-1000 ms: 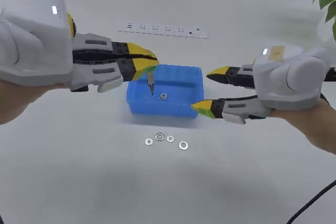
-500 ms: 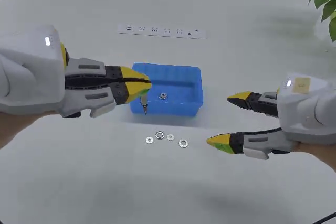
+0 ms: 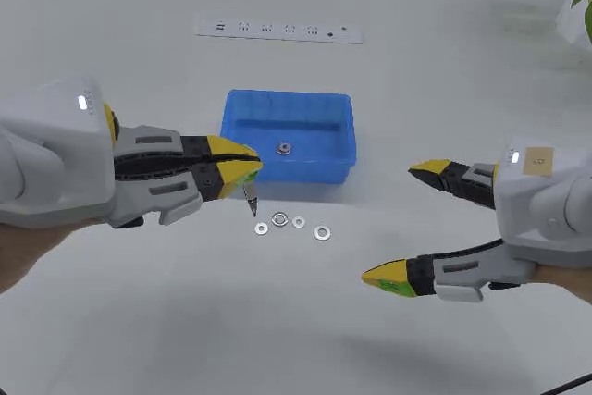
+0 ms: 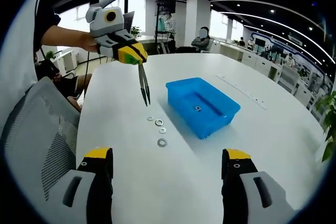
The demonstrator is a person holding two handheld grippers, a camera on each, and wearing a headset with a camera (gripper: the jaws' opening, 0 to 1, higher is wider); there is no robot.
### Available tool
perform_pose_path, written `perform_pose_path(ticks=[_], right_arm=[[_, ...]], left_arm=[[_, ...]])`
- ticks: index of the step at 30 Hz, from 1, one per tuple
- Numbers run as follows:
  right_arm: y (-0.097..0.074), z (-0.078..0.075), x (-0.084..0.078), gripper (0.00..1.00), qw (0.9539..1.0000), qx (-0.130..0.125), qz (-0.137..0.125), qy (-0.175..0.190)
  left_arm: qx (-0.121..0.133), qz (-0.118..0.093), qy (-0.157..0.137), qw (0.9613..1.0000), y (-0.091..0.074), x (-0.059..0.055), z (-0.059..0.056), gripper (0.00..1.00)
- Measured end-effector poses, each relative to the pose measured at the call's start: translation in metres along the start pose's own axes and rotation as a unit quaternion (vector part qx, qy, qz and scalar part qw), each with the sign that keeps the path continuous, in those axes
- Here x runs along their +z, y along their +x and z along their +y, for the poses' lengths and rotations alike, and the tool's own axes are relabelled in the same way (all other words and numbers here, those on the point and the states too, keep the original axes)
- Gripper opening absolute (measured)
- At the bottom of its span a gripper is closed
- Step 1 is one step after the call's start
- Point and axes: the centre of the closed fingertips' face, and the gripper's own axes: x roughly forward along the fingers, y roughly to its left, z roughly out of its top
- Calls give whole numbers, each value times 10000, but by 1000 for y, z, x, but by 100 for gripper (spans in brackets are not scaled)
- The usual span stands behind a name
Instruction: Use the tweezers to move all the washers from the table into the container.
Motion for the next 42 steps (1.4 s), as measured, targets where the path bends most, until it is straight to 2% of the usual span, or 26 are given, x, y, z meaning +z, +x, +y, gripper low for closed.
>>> perform_pose_path(ticks=[5,12,23,29,34,38,42], right_arm=[[3,7,-4,90,10000,69,-35,56],[12,20,-8,93,9996,269,-13,96],[20,29,-11,90,9984,424,-87,355],[22,36,-15,90,9976,527,-51,435],[22,37,-16,87,9977,501,-57,454],[22,37,-15,87,9977,476,-73,487],[22,36,-14,85,9975,469,-104,518]], left_arm=[[-11,41,-23,10000,2,-9,-2,5],[-108,17,-35,9999,6,-15,-10,5],[-68,57,-136,9999,8,-24,-9,5],[-24,-11,-189,9998,9,-23,-6,5],[-91,52,-182,9998,11,-28,-8,5],[-73,9,-223,9997,10,-28,-7,5],[-167,85,-56,9998,10,-29,-10,5]])
